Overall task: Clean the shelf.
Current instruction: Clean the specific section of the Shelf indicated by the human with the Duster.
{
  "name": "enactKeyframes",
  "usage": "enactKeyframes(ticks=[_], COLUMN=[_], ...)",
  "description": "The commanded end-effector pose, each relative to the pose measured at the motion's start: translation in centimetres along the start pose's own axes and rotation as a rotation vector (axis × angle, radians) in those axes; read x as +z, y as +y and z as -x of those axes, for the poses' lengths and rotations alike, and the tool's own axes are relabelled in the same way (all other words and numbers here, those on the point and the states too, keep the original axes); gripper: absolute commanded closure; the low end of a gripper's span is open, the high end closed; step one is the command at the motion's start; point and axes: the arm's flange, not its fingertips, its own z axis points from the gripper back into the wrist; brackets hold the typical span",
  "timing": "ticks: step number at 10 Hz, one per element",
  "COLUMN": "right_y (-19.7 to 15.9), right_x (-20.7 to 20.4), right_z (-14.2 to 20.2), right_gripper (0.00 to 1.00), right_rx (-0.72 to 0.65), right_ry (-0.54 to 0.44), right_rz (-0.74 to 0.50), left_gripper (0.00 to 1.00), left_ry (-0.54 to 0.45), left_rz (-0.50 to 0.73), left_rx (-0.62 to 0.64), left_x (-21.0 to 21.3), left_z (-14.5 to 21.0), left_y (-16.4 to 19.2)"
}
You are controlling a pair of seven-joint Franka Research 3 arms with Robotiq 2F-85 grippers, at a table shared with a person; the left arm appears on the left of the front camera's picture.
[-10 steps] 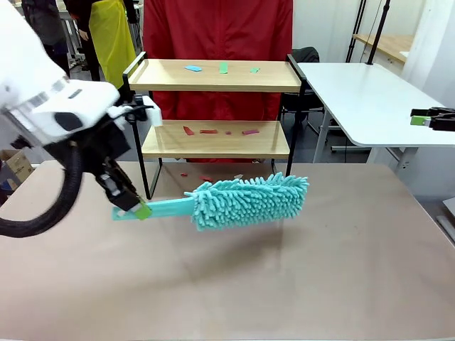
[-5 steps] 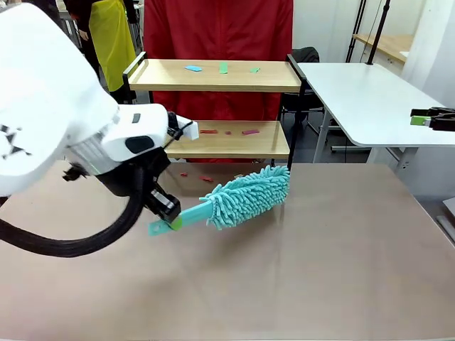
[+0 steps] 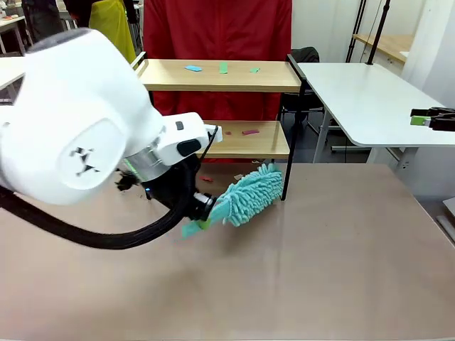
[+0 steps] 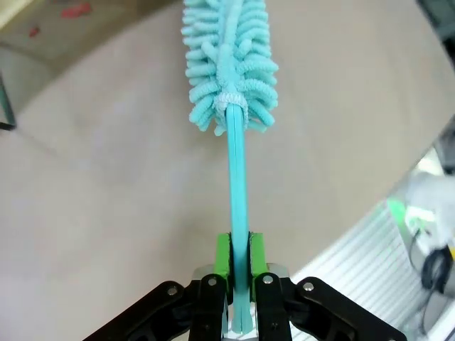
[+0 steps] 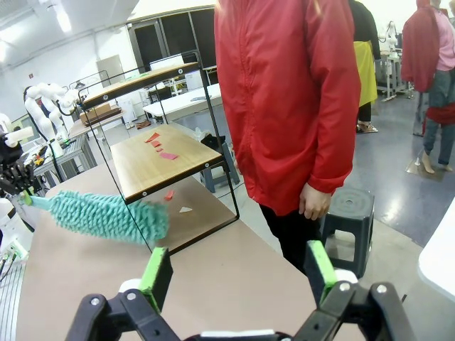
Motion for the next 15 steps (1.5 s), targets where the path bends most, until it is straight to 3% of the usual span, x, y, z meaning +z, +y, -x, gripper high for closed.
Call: enactKeyframes(ticks=[1,3,5,6,7,8,9,11,15], right_y=[0.1,0.1,0.1,0.1,0.1,0.1,0.1,0.1,0.1], right_x=[-0.1,-0.1,-0.1,-0.1,-0.1,-0.1,-0.1,-0.1,-0.1], right_z=[-0.3,-0.3,-0.3,-0.3,-0.3,-0.3,-0.3,-0.3,-0.3], right_gripper=[0.00,0.00,0.00,0.00,0.00,0.00,0.00,0.00,0.00], right_rx=[0.005,0.005,0.005,0.005,0.005,0.005,0.005,0.005,0.005], right_ry=[0.001,0.001,0.001,0.001,0.001,0.001,0.001,0.001,0.001], right_rz=[-0.002,-0.002,-0.002,-0.002,-0.002,-0.002,-0.002,-0.002,-0.002], left_gripper=[0.87,0.87,0.87,0.87,0.87,0.87,0.87,0.87,0.87], left_ry=[-0.027,-0.050,-0.182,-0.164,-0.093,-0.093,-0.126,-0.291,-0.316], left_rz=[-0.033,0.005,-0.019,-0.020,0.026,0.026,0.024,0.021,-0.027], left_rx=[0.091,0.143,0.218,0.256,0.184,0.184,0.219,0.306,0.421], left_x=[-2.7,-5.0,-6.2,-6.9,-5.7,-5.7,-6.3,-5.8,-8.7], left_z=[-2.2,-3.3,-4.4,-4.8,-3.6,-3.6,-3.9,-3.1,-5.4], left_y=[-1.0,-1.6,-1.9,-2.0,-1.0,-1.0,-0.9,-3.0,-4.5])
